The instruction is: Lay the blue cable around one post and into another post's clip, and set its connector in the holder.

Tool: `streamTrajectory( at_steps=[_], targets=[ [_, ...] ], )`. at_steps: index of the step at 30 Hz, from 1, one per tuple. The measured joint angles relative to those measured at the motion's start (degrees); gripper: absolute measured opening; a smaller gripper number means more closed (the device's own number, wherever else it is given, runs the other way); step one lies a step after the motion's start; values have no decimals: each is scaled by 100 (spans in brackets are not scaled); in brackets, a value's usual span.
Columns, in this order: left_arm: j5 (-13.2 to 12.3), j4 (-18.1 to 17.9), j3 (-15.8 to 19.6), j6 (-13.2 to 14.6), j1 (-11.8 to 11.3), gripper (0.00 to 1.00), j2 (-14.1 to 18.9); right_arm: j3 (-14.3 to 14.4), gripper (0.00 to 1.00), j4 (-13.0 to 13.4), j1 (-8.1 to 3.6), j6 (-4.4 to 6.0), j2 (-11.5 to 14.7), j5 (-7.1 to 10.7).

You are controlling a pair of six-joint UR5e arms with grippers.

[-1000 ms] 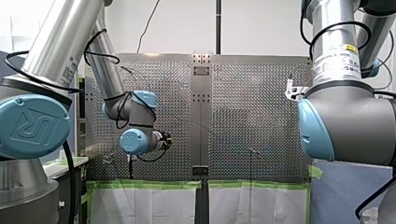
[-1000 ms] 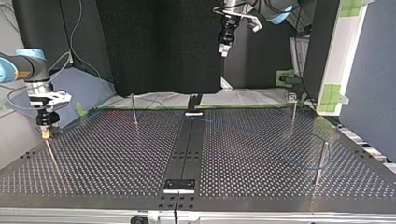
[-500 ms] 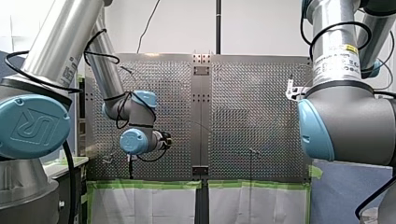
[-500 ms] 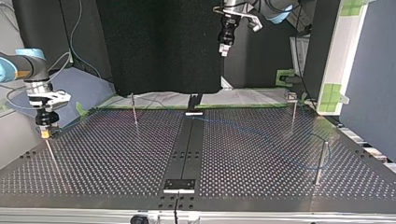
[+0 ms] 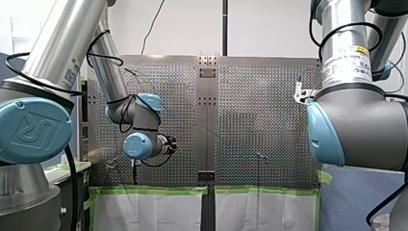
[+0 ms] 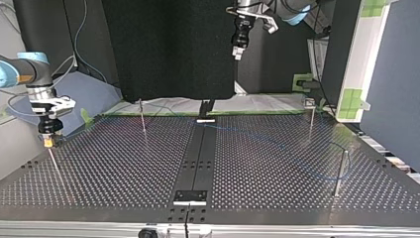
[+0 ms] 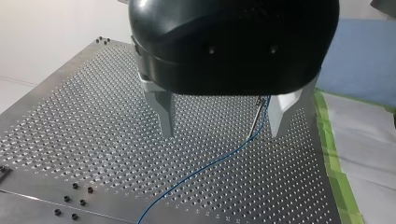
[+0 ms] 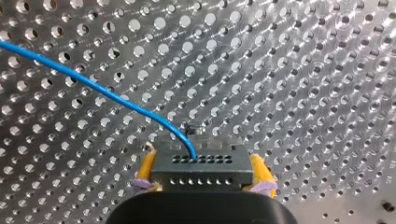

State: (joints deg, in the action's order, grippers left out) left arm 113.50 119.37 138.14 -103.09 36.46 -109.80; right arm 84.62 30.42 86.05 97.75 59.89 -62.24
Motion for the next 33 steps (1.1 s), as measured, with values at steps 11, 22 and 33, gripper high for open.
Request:
streamTrajectory(
  at_steps=[11, 22, 33],
  targets=[
    [8, 0, 0, 0, 1, 100, 0, -1, 14, 13, 5, 39, 2, -13],
    [9, 0, 0, 0, 0, 100, 0, 66, 14, -131, 18, 47, 0, -52],
    [9, 0, 0, 0, 2, 100, 0, 65, 14, -130, 17, 47, 1, -52]
  ],
)
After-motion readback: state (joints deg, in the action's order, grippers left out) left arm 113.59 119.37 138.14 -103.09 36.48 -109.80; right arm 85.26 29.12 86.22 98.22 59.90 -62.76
